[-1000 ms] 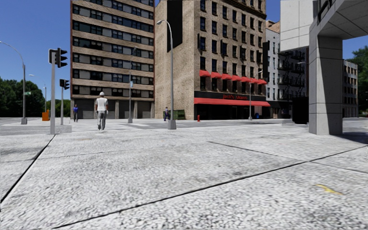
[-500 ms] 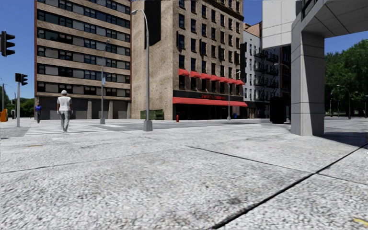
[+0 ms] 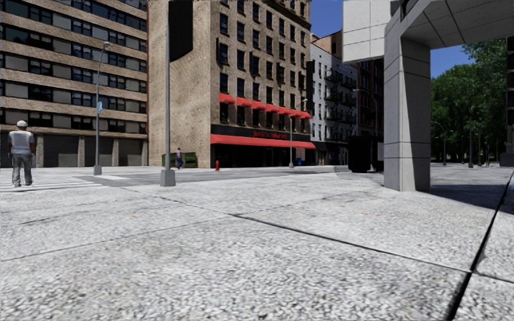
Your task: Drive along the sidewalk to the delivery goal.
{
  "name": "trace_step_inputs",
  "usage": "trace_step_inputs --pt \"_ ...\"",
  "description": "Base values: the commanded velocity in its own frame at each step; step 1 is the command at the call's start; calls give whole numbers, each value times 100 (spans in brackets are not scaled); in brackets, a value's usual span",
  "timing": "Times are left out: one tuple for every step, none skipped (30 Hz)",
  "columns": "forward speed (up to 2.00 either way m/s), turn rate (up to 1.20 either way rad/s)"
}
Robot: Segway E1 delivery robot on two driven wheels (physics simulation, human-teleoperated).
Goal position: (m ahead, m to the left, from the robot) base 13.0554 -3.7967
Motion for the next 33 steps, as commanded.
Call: trace_step_inputs --pt "171 -26" --pt "171 -20" --pt "171 -16" --pt "171 -14" --pt "171 -14" --pt "171 -14" --pt "171 -13" --pt "171 -7" --pt "171 0" --pt "172 0" --pt "172 0" --pt "173 0" --pt "173 0" --pt "173 0" --pt "173 0" --pt "173 0" --pt "173 0" --pt "173 0" --pt "173 0" --pt "173 0" --pt "173 0" --pt "173 0" --pt "173 0" --pt "173 0" --pt "173 0" --pt "173 0" --pt "173 0" --pt "173 0" --pt "173 0" --pt "173 0" --pt "173 -23" --pt "173 -23" --pt "173 -35"
